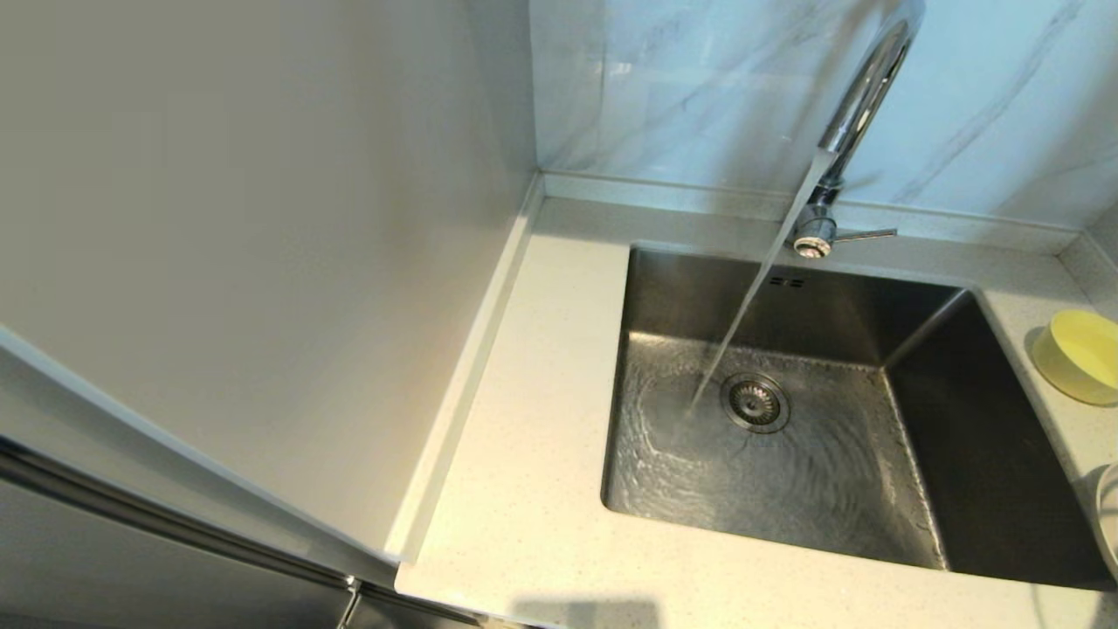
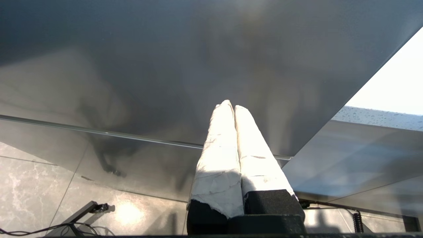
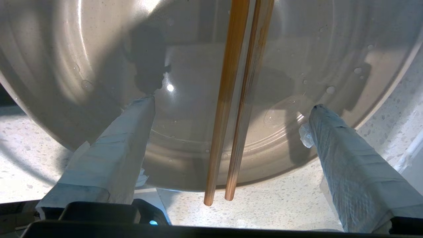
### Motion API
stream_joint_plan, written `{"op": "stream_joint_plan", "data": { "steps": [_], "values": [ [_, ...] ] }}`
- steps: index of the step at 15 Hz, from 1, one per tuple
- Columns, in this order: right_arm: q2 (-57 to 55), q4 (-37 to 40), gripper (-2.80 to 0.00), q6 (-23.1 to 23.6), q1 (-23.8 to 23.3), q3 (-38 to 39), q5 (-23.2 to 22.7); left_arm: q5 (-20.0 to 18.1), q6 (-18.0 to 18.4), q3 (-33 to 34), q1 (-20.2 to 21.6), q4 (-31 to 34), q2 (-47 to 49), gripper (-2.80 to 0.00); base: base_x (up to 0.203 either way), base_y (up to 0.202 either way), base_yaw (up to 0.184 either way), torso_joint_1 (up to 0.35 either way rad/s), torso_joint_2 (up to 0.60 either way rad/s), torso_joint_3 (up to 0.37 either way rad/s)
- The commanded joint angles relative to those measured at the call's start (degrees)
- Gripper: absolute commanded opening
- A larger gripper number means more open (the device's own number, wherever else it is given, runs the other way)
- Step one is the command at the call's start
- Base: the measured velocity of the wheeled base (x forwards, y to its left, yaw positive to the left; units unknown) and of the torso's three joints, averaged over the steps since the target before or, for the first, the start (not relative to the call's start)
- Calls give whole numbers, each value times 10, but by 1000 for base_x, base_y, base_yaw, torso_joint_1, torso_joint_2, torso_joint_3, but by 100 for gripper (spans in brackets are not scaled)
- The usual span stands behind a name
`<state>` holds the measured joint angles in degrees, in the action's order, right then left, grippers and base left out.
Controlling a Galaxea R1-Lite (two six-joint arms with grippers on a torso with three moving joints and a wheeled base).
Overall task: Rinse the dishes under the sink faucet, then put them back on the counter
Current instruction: Pick up the chopsticks
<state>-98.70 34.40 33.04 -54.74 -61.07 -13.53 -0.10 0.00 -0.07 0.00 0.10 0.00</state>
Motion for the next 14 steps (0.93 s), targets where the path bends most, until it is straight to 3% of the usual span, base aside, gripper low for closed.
{"op": "stream_joint_plan", "data": {
  "steps": [1, 5, 6, 14],
  "values": [
    [-2, 2, 0, 2, 0, -1, 0, 0, 0, 0, 0, 0, 0, -280, 0, 0, 0, 0, 0, 0],
    [-2, 2, 0, 2, 0, 0, 0, 0, 0, 0, 0, 0, 0, -280, 0, 0, 0, 0, 0, 0],
    [-2, 2, -280, 3, 1, 1, 0, 0, 0, 0, 0, 0, 0, -280, 0, 0, 0, 0, 0, 0],
    [-5, 2, -280, 3, 1, 14, -2, 0, 0, 0, 0, 0, 0, -280, 0, 0, 0, 0, 0, 0]
  ]
}}
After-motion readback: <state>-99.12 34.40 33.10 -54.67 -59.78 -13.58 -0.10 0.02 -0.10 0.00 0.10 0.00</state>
